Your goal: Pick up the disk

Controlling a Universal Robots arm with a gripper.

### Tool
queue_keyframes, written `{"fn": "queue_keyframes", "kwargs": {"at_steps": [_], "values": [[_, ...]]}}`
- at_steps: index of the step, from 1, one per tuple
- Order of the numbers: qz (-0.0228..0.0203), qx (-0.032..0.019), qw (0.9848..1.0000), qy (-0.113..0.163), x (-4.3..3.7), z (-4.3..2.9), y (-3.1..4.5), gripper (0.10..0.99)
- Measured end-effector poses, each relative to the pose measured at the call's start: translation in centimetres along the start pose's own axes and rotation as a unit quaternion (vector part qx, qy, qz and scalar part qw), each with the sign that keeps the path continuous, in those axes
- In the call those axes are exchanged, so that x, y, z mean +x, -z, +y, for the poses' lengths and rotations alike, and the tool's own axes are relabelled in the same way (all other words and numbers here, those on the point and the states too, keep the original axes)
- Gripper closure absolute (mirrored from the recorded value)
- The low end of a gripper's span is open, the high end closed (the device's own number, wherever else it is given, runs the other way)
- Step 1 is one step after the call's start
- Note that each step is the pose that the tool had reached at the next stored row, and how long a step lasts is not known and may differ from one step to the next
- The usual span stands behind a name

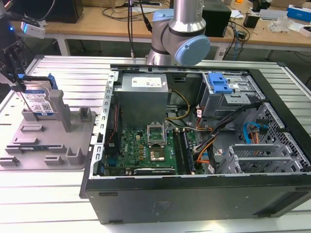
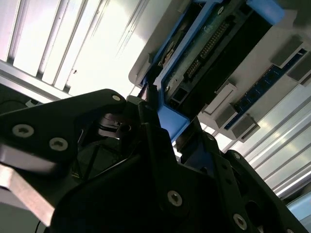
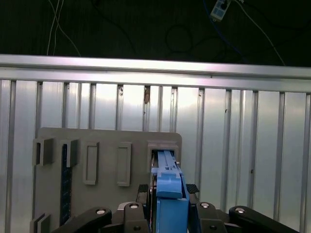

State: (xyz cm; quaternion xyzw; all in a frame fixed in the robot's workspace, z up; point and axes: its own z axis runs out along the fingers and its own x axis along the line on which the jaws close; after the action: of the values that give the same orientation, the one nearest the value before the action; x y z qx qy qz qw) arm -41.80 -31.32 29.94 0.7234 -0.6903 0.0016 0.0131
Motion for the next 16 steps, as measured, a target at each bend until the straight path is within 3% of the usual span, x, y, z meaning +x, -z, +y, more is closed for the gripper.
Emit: {"fn": "queue_keyframes", "kwargs": {"at_steps": [16], "values": [[0.0,0.0,1.0,0.0,0.1,0.0,-0.03,0.718]]}}
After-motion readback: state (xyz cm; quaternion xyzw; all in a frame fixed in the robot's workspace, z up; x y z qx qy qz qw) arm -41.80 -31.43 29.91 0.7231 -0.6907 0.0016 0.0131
